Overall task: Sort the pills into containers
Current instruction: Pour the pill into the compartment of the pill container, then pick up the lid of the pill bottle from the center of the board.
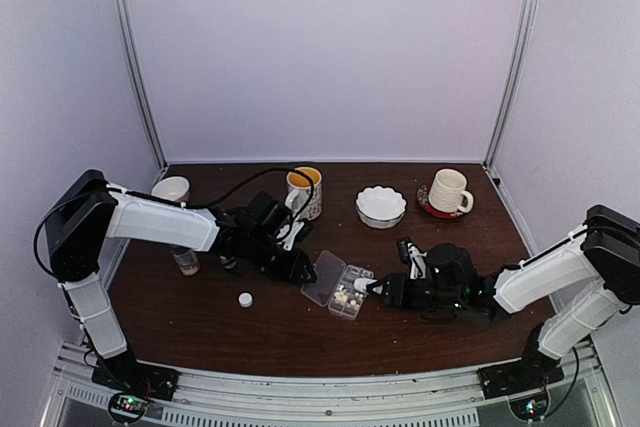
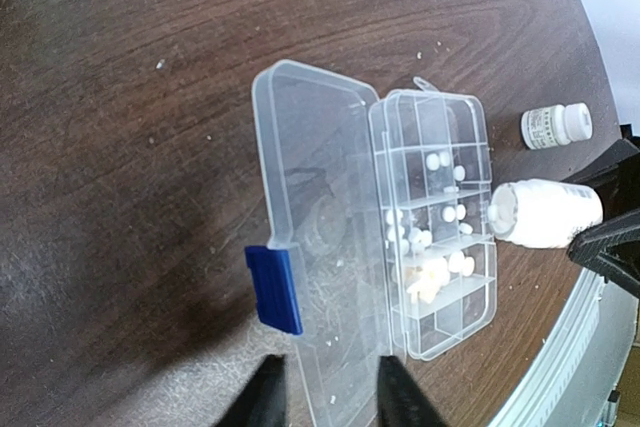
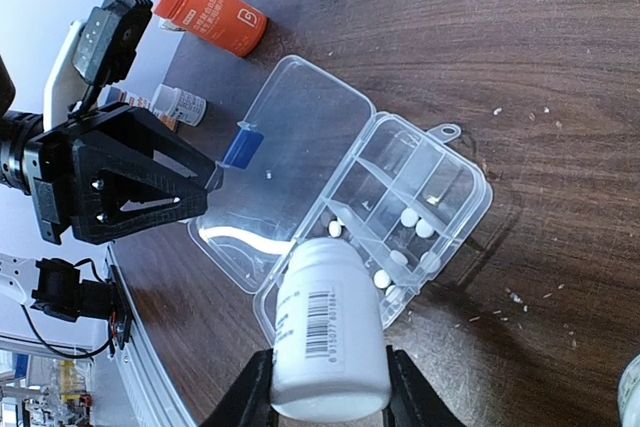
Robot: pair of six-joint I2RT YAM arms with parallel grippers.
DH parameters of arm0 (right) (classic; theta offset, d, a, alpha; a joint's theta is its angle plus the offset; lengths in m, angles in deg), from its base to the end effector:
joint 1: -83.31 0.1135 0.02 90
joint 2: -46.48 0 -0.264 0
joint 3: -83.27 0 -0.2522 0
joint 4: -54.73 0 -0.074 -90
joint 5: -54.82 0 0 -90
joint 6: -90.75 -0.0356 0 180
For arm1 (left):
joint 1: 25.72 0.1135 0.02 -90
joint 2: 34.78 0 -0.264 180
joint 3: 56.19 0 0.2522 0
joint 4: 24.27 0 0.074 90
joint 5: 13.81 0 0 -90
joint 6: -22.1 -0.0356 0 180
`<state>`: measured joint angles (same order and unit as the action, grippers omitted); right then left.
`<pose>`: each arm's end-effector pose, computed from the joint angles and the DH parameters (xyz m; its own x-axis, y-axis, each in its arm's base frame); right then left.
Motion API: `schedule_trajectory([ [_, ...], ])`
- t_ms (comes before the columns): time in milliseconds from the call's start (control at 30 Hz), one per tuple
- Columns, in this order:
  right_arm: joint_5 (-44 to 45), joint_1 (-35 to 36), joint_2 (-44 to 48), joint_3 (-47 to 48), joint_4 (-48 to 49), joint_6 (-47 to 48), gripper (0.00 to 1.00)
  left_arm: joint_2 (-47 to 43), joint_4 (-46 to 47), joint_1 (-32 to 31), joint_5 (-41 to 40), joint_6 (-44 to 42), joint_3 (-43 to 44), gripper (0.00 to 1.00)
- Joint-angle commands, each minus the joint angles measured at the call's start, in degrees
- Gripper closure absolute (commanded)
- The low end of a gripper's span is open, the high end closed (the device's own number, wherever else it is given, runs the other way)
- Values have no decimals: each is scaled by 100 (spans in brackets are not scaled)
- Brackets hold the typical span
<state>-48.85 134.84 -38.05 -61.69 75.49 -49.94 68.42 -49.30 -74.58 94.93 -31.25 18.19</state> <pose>0.1514 0.2040 0.1324 -0.8778 0.1037 -0.4676 -0.3323 0.5713 0.7504 0.2314 -0.2822 0.1620 -0.9264 0.2012 -0.3184 0.3551 0.7483 -0.5603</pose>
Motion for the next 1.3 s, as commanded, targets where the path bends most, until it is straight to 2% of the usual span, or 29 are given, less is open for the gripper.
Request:
schedule_trajectory([
  [0,-80,42,106,-61,345,95,100,-149,-34,-27,-133,-95,210,61],
  [367,-45,20,85,-348,1125,38,100,-776,-716,-25,-510,-300,459,40],
  [767,-328,-92,-104,-1088,3669,-251,100,-1689,-1922,-3,-1597,-646,142,25],
  [900,-414,-99,-148,-1126,4145,-281,100,-1948,-2075,62,-1725,-650,-173,23],
  [1067,-467,-108,247,-1079,4234,-188,100,-2228,-2132,164,-1786,-615,-544,23],
  [1267,-512,-115,1246,-897,3542,218,100,-2386,-2312,176,-1958,-614,-764,23],
])
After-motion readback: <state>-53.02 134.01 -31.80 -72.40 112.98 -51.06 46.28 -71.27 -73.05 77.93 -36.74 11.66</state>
